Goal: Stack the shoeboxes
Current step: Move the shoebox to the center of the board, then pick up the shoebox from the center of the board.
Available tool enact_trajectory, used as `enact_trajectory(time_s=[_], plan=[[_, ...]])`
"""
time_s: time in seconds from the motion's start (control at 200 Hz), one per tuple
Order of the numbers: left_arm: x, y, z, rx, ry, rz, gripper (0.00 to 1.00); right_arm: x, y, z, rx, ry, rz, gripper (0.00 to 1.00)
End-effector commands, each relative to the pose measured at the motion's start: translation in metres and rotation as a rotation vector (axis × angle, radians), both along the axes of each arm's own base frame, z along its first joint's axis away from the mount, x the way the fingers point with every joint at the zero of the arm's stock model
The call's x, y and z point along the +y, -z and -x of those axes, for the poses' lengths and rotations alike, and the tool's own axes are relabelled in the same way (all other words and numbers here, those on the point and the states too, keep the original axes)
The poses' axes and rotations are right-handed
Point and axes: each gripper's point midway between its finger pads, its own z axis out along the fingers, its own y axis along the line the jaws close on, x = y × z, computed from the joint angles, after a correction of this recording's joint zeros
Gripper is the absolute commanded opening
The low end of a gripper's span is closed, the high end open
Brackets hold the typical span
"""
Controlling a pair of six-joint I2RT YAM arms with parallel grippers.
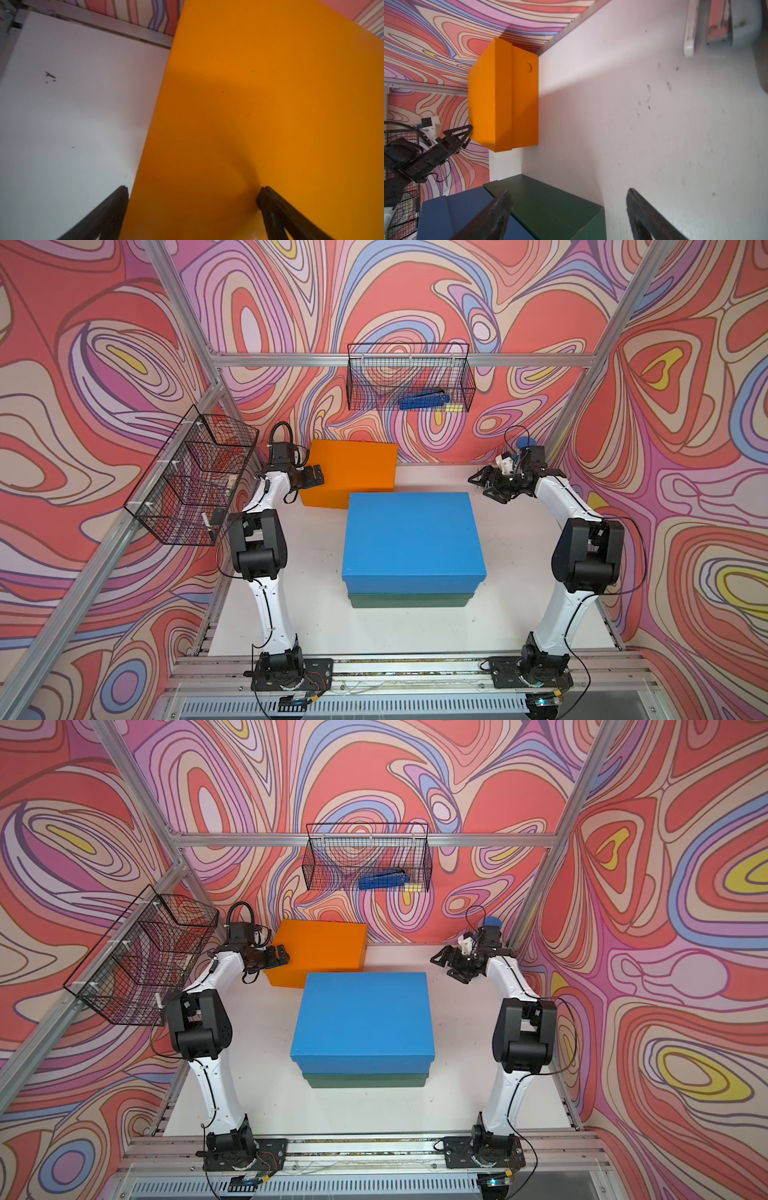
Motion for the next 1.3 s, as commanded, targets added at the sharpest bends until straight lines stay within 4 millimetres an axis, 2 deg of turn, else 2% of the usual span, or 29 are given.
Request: enact_trajectory(time_s=[0.0,0.21,0.225,0.25,0.366,0.521,0.706,0.826,0.906,1.047,1.197,1.297], plan=[[-0.063,0.019,0.024,0.08,0.18,0.052,0.99,0.002,0.002,-0.022,-0.047,-0.015,-0.041,0.88],[-0.123,0.017,0.033,0.075,0.269,0.05,0.99,0.011,0.006,-0.056,-0.088,-0.029,-0.066,0.9],[-0.128,0.018,0.033,0.075,0.274,0.057,0.99,0.011,0.007,-0.058,-0.089,-0.031,-0.065,0.91],[-0.136,0.017,0.033,0.07,0.28,0.068,0.99,0.013,0.009,-0.062,-0.086,-0.032,-0.065,0.98],[-0.16,0.013,0.035,0.062,0.281,0.107,0.99,0.024,0.016,-0.078,-0.089,-0.042,-0.059,0.98],[-0.153,0.003,0.032,0.013,0.178,0.136,1.0,0.036,0.033,-0.093,-0.067,-0.015,-0.031,0.98],[-0.135,-0.013,0.019,-0.008,0.123,0.21,1.0,0.054,0.053,-0.098,-0.062,-0.009,-0.049,0.98],[-0.135,-0.018,0.01,-0.008,0.139,0.251,1.0,0.072,0.062,-0.1,-0.069,-0.032,-0.064,0.98],[-0.142,-0.013,0.005,0.022,0.168,0.285,1.0,0.081,0.068,-0.102,-0.064,-0.031,-0.055,0.98],[-0.153,0.002,0.001,0.077,0.184,0.341,1.0,0.084,0.093,-0.1,0.015,0.001,-0.03,0.98],[-0.158,0.021,0.005,0.127,0.172,0.344,1.0,0.095,0.098,-0.097,0.023,-0.013,-0.081,0.98],[-0.162,0.024,0.005,0.134,0.164,0.37,1.0,0.104,0.1,-0.095,0.03,-0.042,-0.102,0.98]])
